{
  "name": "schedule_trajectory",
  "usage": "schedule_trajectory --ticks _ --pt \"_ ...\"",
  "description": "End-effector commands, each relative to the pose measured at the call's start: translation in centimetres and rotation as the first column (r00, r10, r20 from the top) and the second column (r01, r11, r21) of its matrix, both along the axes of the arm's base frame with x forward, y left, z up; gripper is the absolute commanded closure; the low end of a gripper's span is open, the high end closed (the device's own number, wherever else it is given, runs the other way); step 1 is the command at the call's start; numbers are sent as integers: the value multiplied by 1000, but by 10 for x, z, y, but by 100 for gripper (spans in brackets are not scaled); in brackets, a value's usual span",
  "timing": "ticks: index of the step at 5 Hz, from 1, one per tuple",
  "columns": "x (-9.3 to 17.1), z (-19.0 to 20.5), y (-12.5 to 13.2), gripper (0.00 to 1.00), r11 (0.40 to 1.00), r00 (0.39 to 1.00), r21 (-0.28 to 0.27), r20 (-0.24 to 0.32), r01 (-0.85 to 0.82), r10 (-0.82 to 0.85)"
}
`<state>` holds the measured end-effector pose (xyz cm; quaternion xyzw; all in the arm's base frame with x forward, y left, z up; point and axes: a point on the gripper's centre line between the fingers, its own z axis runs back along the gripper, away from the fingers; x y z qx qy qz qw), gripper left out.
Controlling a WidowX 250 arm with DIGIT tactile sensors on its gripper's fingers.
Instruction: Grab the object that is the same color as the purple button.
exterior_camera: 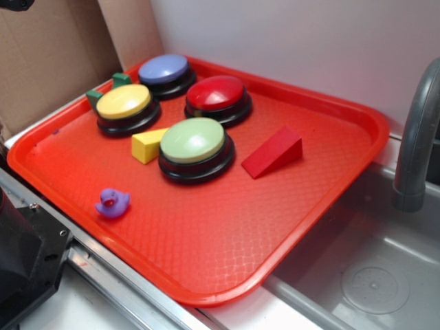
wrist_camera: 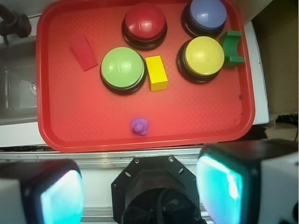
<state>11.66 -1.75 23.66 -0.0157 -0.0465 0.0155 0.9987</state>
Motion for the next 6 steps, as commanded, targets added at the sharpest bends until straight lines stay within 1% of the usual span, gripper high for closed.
schedule_trajectory --ticks 1,2,3,4,5,6 --pt "0 0 0 0 1000 1000 0 0 0 0" --pt "9 -17 21 0 998 998 -3 7 -59 59" --pt "18 -45 40 0 994 994 -41 43 -98 100" --pt "26 -75 56 0 988 988 -17 23 -152 152" --pt "34 -96 58 0 986 987 -55 24 -159 161" --pt "37 -121 45 0 987 987 -44 26 -156 157"
